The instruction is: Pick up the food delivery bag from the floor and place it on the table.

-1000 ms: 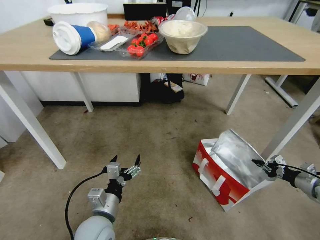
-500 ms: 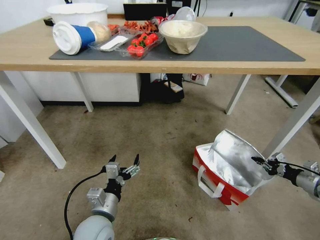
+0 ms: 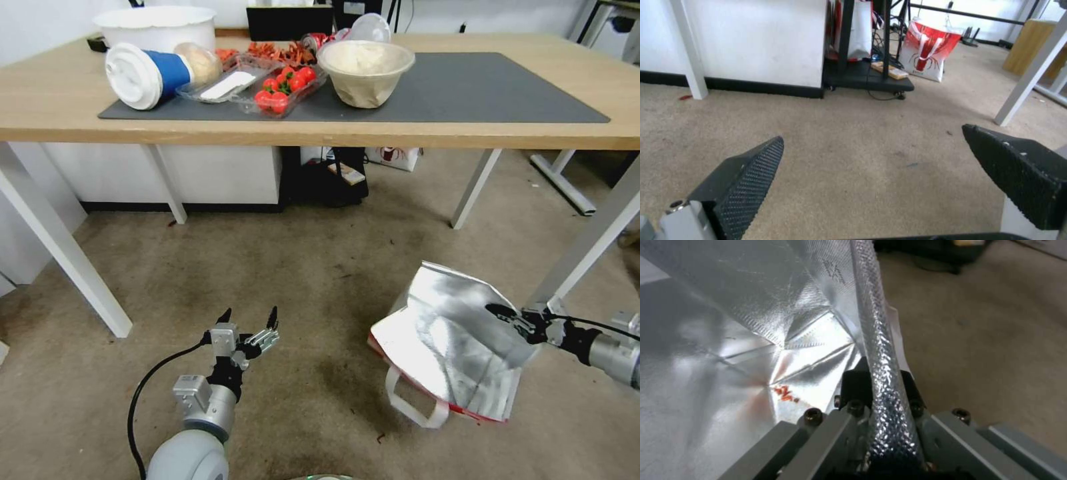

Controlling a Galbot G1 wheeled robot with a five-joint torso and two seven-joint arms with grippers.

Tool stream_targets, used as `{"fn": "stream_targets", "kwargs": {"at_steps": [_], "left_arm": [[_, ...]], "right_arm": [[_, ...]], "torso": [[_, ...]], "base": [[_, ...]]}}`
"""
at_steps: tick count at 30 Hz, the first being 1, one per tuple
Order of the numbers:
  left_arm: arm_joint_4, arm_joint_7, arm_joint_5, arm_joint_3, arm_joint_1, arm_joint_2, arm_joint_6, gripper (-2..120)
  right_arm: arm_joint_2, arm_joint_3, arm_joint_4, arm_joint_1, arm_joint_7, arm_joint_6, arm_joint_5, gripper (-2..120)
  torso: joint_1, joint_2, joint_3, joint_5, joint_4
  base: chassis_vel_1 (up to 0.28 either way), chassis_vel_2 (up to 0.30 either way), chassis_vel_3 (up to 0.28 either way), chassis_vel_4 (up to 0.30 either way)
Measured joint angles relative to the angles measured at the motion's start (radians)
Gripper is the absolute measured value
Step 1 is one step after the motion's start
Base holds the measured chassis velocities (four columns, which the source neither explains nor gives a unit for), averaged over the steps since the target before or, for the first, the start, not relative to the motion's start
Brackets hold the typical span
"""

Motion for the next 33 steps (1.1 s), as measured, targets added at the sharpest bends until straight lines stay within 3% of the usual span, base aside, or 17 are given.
{"fn": "stream_targets", "kwargs": {"at_steps": [8,16,19,33], "left_arm": [[-0.002,-0.004,-0.001,-0.003,0.0,0.0,0.0,100],[-0.013,-0.017,-0.006,-0.009,0.003,0.0,0.0,100],[-0.02,-0.026,-0.011,-0.009,0.004,0.001,0.009,100],[-0.032,-0.052,-0.017,-0.011,-0.005,-0.002,0.027,100]], "right_arm": [[-0.048,0.015,0.103,-0.018,-0.08,-0.071,0.098,0],[-0.122,0.025,0.199,-0.019,-0.296,-0.146,0.227,0],[-0.147,0.025,0.217,-0.016,-0.333,-0.168,0.264,0],[-0.201,0.021,0.25,-0.011,-0.387,-0.2,0.286,0]], "torso": [[0.0,0.0,0.0,-0.0002,0.0001],[0.0,0.0,0.0,-0.0001,0.0001],[0.0,0.0,0.0,0.0,0.0],[0.0,0.0,0.0,0.0,0.0001]], "base": [[0.0,0.0,0.0,0.0],[0.0,0.0,0.0,0.0],[0.0,0.0,0.0,0.0],[0.0,0.0,0.0,0.0]]}}
